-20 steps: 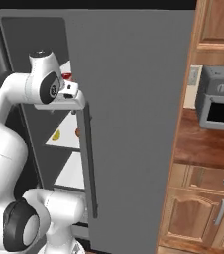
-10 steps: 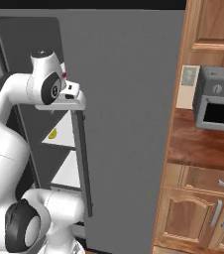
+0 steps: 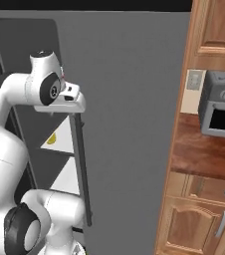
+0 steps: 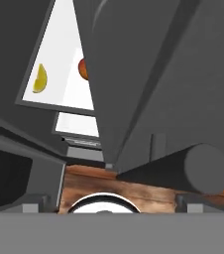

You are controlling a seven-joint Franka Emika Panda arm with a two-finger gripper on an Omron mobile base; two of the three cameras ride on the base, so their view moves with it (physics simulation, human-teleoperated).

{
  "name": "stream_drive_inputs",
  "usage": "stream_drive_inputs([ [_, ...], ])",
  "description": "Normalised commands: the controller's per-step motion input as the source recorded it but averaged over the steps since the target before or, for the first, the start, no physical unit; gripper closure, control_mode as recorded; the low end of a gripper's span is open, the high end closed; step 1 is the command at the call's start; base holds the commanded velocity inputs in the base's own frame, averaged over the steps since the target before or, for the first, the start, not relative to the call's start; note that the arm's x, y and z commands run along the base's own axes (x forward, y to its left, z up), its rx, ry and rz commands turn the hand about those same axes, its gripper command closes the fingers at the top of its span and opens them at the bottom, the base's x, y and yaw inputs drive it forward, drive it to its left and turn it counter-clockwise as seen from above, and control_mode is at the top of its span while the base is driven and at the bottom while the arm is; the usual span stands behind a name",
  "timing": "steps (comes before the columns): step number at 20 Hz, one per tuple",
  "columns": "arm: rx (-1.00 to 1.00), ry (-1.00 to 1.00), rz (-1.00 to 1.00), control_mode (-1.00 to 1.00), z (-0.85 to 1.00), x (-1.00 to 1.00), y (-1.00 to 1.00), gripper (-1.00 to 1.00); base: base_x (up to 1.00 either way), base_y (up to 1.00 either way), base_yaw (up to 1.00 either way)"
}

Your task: Take the steak and broccoli from the highest rack and move them to the second highest rack where the mango and lemon wedge are located, to maximize freezer space. Close the freezer door after rearranging.

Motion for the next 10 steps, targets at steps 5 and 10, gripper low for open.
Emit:
stream_drive_inputs([
  [5,0.0,0.0,0.0,1.0,0.0,0.0,0.0,-1.0,0.34,0.17,0.04],
  [10,0.0,0.0,0.0,1.0,0.0,0.0,0.0,-1.0,0.27,0.2,0.12],
])
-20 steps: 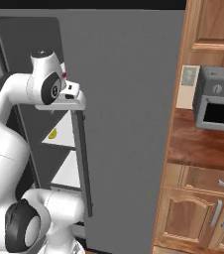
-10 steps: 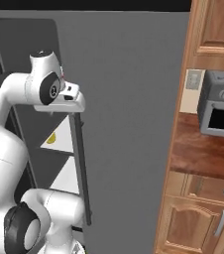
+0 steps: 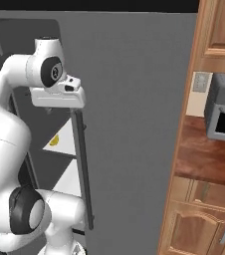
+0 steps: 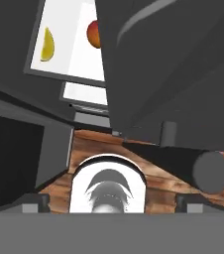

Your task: Take the steak and broccoli from the highest rack and move them to the second highest rack where the mango and lemon wedge are located, to maximize freezer space. Close the freezer door after rearranging.

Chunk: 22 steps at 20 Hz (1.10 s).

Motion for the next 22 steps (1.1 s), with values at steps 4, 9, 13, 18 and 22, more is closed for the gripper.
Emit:
stream_drive_inputs([
  [4,0.0,0.0,0.0,1.0,0.0,0.0,0.0,-1.0,0.19,0.42,0.01],
  [9,0.0,0.0,0.0,1.0,0.0,0.0,0.0,-1.0,0.06,0.5,0.0],
  [13,0.0,0.0,0.0,1.0,0.0,0.0,0.0,-1.0,0.05,0.39,0.0],
  [18,0.0,0.0,0.0,1.0,0.0,0.0,0.0,-1.0,0.42,0.15,0.01],
  [22,0.0,0.0,0.0,1.0,0.0,0.0,0.0,-1.0,0.46,0.3,0.01],
])
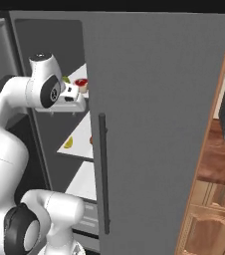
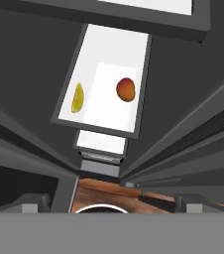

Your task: Take the steak and broccoli from the highest rack and move them to the second highest rack where the mango and lemon wedge are located, to maximize freezer space. Close the freezer door after rearranging.

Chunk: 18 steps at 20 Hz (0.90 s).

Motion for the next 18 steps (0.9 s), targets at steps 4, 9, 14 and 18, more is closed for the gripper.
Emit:
stream_drive_inputs([
  [4,0.0,0.0,0.0,1.0,0.0,0.0,0.0,-1.0,0.47,0.31,0.0],
  [9,0.0,0.0,0.0,1.0,0.0,0.0,0.0,-1.0,0.67,0.16,0.0],
  [14,0.0,0.0,0.0,1.0,0.0,0.0,0.0,-1.0,0.74,0.12,0.0],
  [18,0.0,0.0,0.0,1.0,0.0,0.0,0.0,-1.0,0.23,0.02,0.0],
])
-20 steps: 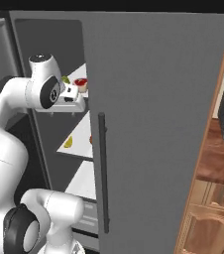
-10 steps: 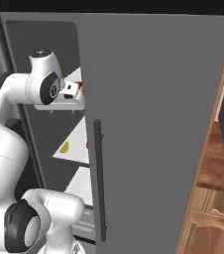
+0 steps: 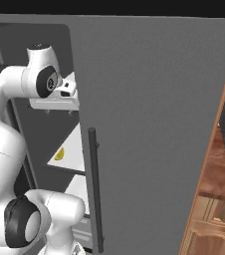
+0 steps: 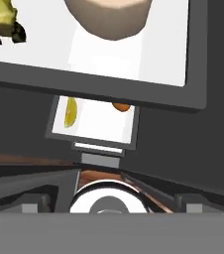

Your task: Take the steak and broccoli from the highest rack and move them to the second highest rack where the mango and lemon wedge are located, to maximize freezer space. Close the freezer door after rearranging.

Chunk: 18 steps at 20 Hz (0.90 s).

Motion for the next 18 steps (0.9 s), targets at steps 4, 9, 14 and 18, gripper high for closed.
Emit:
stream_drive_inputs([
  [4,0.0,-0.11,0.0,-1.0,0.34,0.0,0.07,-1.0,0.0,0.0,0.0],
  [9,-0.06,-0.31,0.0,-1.0,0.38,0.0,0.16,-1.0,0.0,0.0,0.0],
  [14,-0.1,-0.03,0.0,-1.0,0.15,0.1,0.08,-1.0,0.0,0.0,0.0],
  [18,-0.05,0.04,0.0,-1.0,0.05,0.34,0.03,-1.0,0.0,0.0,0.0],
])
